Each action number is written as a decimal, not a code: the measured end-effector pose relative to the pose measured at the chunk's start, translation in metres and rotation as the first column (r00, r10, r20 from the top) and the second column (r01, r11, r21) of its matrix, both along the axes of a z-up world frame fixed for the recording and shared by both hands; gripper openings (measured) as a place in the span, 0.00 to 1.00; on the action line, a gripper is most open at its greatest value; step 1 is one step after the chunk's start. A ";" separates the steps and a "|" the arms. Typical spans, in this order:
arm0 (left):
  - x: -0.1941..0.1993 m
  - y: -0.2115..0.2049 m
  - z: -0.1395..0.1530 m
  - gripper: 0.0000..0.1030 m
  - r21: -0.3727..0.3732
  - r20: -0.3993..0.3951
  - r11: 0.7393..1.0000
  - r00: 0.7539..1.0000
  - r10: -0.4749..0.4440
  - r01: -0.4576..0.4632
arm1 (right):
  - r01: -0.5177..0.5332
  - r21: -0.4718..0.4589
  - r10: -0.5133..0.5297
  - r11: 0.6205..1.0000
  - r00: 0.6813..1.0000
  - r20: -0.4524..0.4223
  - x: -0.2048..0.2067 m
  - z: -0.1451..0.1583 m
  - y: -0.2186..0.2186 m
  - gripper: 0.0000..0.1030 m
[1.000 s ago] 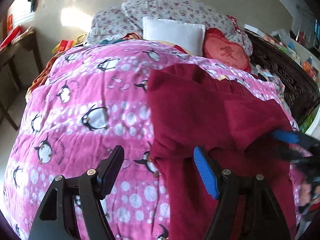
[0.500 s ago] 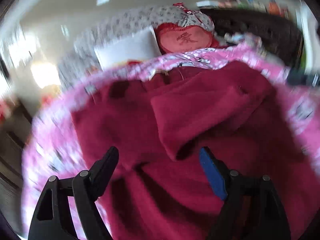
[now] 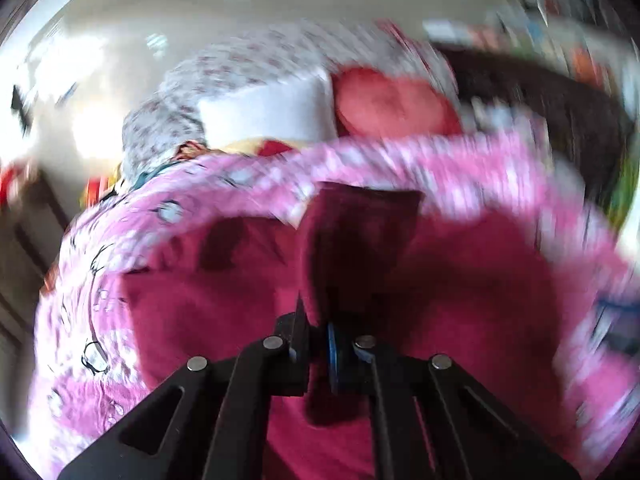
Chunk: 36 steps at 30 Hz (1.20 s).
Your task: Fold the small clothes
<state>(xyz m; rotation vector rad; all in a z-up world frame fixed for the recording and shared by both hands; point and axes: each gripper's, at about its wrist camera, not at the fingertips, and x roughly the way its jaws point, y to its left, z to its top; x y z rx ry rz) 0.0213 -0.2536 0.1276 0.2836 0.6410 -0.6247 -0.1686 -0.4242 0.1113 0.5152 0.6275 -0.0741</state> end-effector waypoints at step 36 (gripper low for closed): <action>0.090 0.153 -0.052 0.81 -0.167 -0.252 0.955 0.947 0.200 -0.246 | 0.094 -0.220 -0.136 0.971 0.974 -0.183 0.114 -0.021 -0.013 0.73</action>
